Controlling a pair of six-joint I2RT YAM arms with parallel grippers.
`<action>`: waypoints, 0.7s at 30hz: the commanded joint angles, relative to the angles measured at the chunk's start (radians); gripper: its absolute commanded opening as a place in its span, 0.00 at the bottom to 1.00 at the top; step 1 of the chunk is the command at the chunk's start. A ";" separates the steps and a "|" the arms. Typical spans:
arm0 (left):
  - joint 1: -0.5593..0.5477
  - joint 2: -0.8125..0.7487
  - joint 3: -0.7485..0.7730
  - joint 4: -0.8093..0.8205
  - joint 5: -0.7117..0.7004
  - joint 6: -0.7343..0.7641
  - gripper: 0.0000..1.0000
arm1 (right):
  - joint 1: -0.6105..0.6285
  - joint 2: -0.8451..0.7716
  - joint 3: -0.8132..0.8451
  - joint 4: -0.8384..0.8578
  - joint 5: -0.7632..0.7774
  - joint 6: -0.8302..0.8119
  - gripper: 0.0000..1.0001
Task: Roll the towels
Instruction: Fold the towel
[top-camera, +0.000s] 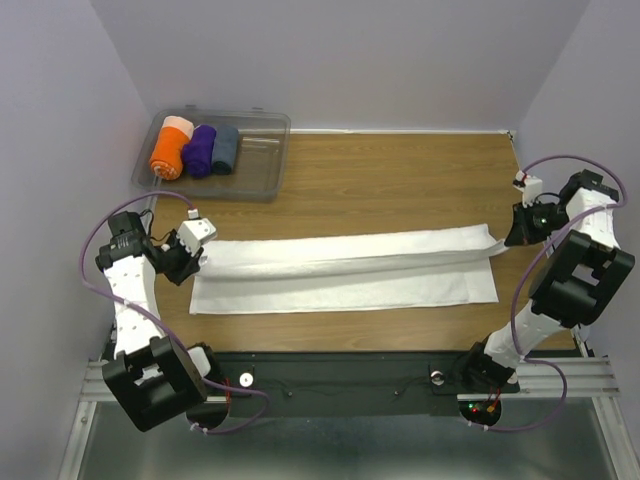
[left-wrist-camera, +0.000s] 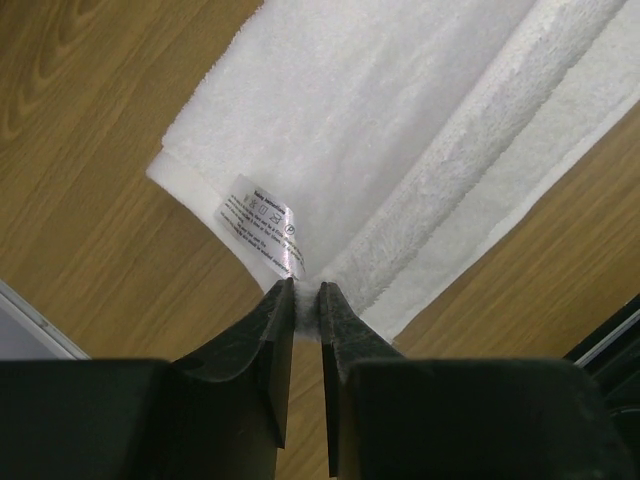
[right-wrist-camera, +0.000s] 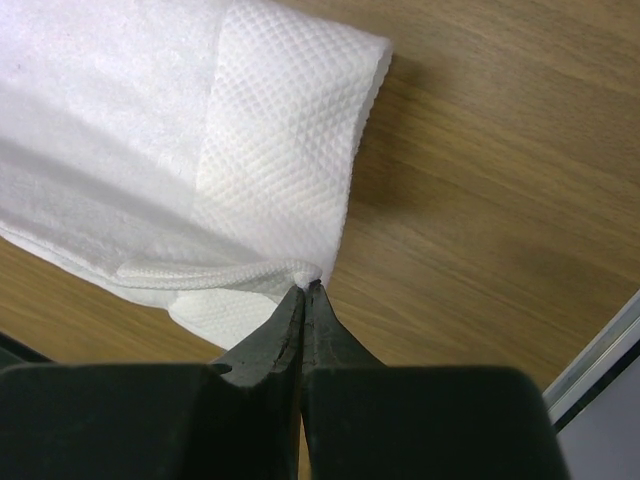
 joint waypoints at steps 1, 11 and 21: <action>0.025 -0.055 0.012 -0.075 -0.038 0.090 0.00 | -0.021 -0.055 -0.034 0.016 0.041 -0.055 0.01; 0.026 -0.046 -0.175 0.061 -0.130 0.113 0.00 | -0.021 -0.026 -0.154 0.083 0.081 -0.069 0.01; 0.026 0.016 -0.260 0.136 -0.174 0.117 0.00 | -0.021 0.030 -0.229 0.146 0.098 -0.066 0.01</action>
